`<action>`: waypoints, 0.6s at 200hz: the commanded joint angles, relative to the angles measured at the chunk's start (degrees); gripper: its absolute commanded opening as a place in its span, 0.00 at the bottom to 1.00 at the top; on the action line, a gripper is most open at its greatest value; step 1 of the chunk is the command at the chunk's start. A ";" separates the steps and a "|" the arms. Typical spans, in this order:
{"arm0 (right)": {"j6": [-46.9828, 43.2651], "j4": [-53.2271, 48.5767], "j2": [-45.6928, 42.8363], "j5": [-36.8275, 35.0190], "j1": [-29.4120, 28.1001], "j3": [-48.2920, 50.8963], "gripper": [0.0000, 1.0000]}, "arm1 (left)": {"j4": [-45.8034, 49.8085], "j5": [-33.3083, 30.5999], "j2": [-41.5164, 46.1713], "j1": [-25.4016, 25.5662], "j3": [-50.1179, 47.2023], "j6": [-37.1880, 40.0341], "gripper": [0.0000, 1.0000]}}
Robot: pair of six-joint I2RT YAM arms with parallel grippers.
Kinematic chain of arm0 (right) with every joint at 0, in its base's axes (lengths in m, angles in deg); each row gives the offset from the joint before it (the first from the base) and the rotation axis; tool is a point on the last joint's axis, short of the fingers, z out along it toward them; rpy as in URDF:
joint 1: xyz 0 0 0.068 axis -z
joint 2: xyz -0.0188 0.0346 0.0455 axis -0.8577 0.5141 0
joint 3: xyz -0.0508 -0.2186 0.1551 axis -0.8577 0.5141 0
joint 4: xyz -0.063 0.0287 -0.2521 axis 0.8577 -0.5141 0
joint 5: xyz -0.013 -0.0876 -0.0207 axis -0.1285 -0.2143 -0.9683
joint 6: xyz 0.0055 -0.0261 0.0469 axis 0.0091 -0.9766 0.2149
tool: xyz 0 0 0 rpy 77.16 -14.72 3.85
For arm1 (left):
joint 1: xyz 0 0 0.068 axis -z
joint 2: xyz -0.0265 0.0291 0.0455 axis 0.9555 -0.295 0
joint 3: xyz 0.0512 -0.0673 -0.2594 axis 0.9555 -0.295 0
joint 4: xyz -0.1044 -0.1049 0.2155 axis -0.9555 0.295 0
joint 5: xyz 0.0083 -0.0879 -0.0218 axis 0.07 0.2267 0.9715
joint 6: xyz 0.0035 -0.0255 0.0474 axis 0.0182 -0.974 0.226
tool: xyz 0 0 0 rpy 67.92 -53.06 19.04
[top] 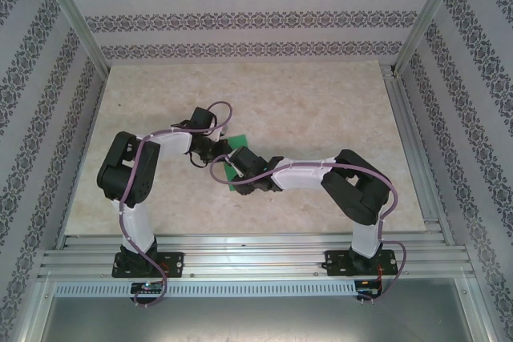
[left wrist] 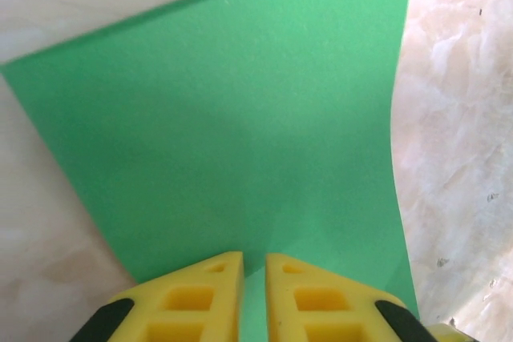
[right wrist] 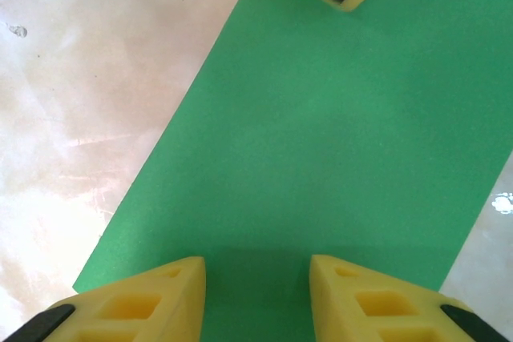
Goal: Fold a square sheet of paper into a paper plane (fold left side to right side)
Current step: First fold the square sheet of paper in half at the center of the table.
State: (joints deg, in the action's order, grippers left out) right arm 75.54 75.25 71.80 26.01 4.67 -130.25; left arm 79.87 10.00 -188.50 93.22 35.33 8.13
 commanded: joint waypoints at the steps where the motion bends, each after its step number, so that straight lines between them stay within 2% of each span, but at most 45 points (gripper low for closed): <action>1: -0.92 -10.83 3.11 -0.09 -0.58 1.51 0.36 | 3.39 -2.58 -2.14 -0.52 3.14 1.80 0.18; 41: -1.65 -12.82 3.62 -0.36 -0.77 0.67 0.31 | 3.75 -2.20 -4.95 -1.47 7.23 2.11 0.13; 120: -2.06 -13.91 4.03 -0.26 -0.97 -0.04 0.32 | 4.08 -1.07 -7.95 -4.05 12.02 2.83 0.13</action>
State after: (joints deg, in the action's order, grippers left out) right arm 74.73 70.94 72.34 25.57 4.67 -132.32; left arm 83.96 10.57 -194.55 91.15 44.51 9.34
